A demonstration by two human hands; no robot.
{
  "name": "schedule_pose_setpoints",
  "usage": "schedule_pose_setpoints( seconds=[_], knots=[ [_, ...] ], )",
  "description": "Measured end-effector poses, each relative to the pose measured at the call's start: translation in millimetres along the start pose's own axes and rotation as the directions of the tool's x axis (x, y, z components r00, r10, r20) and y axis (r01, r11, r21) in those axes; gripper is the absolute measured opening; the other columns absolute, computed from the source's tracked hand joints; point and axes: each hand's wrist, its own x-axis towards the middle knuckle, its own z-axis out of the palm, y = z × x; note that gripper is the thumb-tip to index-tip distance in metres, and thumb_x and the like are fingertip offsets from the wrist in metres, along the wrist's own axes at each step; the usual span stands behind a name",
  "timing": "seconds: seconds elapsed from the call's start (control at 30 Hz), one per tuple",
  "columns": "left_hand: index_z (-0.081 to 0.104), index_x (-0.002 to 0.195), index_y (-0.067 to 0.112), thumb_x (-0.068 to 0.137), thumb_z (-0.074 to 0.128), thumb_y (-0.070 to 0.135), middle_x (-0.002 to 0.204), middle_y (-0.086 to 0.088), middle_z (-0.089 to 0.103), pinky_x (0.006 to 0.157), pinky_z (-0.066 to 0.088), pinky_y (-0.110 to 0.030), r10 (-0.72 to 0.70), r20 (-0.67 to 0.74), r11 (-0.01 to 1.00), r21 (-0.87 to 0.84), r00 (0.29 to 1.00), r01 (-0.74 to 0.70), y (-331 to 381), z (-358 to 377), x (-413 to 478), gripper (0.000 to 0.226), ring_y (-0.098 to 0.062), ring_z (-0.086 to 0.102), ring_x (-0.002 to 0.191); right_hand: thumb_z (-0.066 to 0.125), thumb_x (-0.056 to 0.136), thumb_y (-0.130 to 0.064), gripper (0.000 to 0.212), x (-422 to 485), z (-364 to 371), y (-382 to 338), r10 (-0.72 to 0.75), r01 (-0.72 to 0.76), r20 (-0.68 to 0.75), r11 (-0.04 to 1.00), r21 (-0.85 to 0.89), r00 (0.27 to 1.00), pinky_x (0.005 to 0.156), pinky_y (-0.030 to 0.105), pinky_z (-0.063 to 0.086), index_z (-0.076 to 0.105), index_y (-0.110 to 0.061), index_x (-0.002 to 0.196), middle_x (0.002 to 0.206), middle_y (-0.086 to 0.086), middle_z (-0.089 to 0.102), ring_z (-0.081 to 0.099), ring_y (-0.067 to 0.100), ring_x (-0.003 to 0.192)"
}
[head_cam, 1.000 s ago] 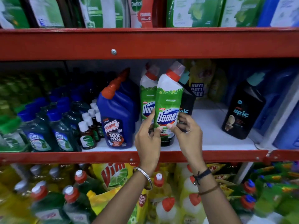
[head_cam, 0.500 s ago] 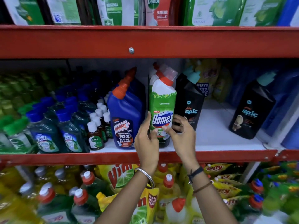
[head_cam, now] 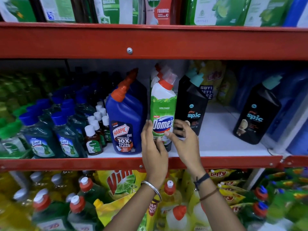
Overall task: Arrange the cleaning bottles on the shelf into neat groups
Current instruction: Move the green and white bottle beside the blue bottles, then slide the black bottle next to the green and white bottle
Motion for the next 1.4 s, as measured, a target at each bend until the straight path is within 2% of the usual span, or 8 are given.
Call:
schedule_pose_setpoints(
  seconds=[0.3, 0.5, 0.77, 0.93, 1.03, 1.17, 1.33, 1.4],
  knots=[
    [0.039, 0.139, 0.015, 0.095, 0.046, 0.006, 0.151, -0.003, 0.033, 0.114, 0.024, -0.018, 0.266, 0.108, 0.959, -0.125, 0.958, -0.253, 39, 50, -28, 0.045, -0.007, 0.025, 0.143, 0.059, 0.091, -0.016, 0.024, -9, -81, 7, -0.086, 0.069, -0.226, 0.994, -0.082, 0.97, 0.092, 0.025, 0.052, 0.062, -0.021, 0.115, 0.114, -0.005, 0.066, 0.063, 0.007, 0.106],
    [0.039, 0.139, 0.018, 0.097, 0.043, 0.02, 0.141, 0.009, 0.04, 0.112, 0.033, -0.026, 0.099, 0.427, 0.97, -0.245, 0.899, 0.009, 64, 120, -29, 0.041, -0.007, 0.037, 0.135, 0.056, 0.092, -0.012, 0.03, 5, -164, 23, -0.198, 0.069, -0.479, 0.96, -0.272, 0.855, 0.1, 0.039, 0.048, 0.057, -0.011, 0.122, 0.13, 0.004, 0.05, 0.052, 0.02, 0.119],
    [0.034, 0.142, 0.014, 0.099, 0.038, 0.033, 0.149, -0.006, 0.038, 0.1, 0.032, -0.024, -0.166, 0.684, 0.95, -0.082, 0.711, 0.301, 79, 215, -7, 0.047, -0.022, 0.039, 0.136, 0.058, 0.088, -0.011, 0.068, 42, -215, 55, 0.007, -0.206, -0.395, 0.862, -0.464, 0.919, 0.111, 0.048, 0.032, 0.021, 0.0, 0.144, 0.144, 0.025, 0.033, 0.031, 0.038, 0.137],
    [0.032, 0.142, 0.01, 0.097, 0.045, 0.019, 0.148, -0.011, 0.041, 0.102, 0.033, -0.025, -0.209, 0.725, 0.951, -0.005, 0.656, 0.308, 80, 249, 2, 0.048, -0.026, 0.04, 0.136, 0.062, 0.086, -0.016, 0.062, 56, -225, 65, -0.022, -0.233, -0.422, 0.806, -0.544, 0.906, 0.096, 0.05, 0.046, 0.032, 0.0, 0.137, 0.131, 0.028, 0.046, 0.048, 0.045, 0.12],
    [0.047, 0.132, 0.009, 0.094, 0.05, 0.011, 0.131, -0.014, 0.057, 0.084, 0.049, -0.018, -0.239, 0.729, 0.929, -0.02, 0.641, 0.368, 78, 255, 4, 0.038, -0.013, 0.062, 0.107, 0.061, 0.087, -0.015, 0.052, 58, -227, 64, -0.067, -0.246, -0.444, 0.754, -0.609, 0.894, 0.086, 0.051, 0.047, 0.039, 0.002, 0.131, 0.121, 0.03, 0.05, 0.052, 0.048, 0.11],
    [0.053, 0.124, 0.003, 0.089, 0.055, 0.001, 0.113, -0.015, 0.062, 0.049, 0.044, -0.002, -0.269, 0.677, 0.907, -0.061, 0.685, 0.417, 77, 252, 4, 0.035, 0.018, 0.056, 0.05, 0.06, 0.088, -0.01, 0.044, 56, -229, 63, -0.126, -0.183, -0.446, 0.789, -0.587, 0.886, 0.089, 0.049, 0.049, 0.044, 0.0, 0.128, 0.121, 0.026, 0.055, 0.054, 0.044, 0.112],
    [0.056, 0.12, 0.003, 0.084, 0.058, -0.007, 0.099, -0.006, 0.059, 0.046, 0.045, -0.005, -0.245, 0.597, 0.918, -0.111, 0.764, 0.382, 86, 227, 2, 0.037, 0.017, 0.057, 0.05, 0.065, 0.085, -0.013, 0.043, 48, -228, 61, -0.139, -0.089, -0.394, 0.857, -0.508, 0.909, 0.09, 0.05, 0.052, 0.049, -0.008, 0.124, 0.119, 0.016, 0.061, 0.058, 0.034, 0.11],
    [0.058, 0.116, 0.004, 0.083, 0.06, -0.006, 0.094, -0.003, 0.061, 0.047, 0.044, -0.004, -0.216, 0.557, 0.931, -0.129, 0.802, 0.34, 89, 209, 2, 0.034, 0.017, 0.058, 0.054, 0.069, 0.083, -0.014, 0.042, 44, -224, 55, -0.131, -0.051, -0.374, 0.896, -0.44, 0.918, 0.089, 0.034, 0.053, 0.052, -0.01, 0.122, 0.116, 0.012, 0.064, 0.061, 0.028, 0.106]
  ],
)
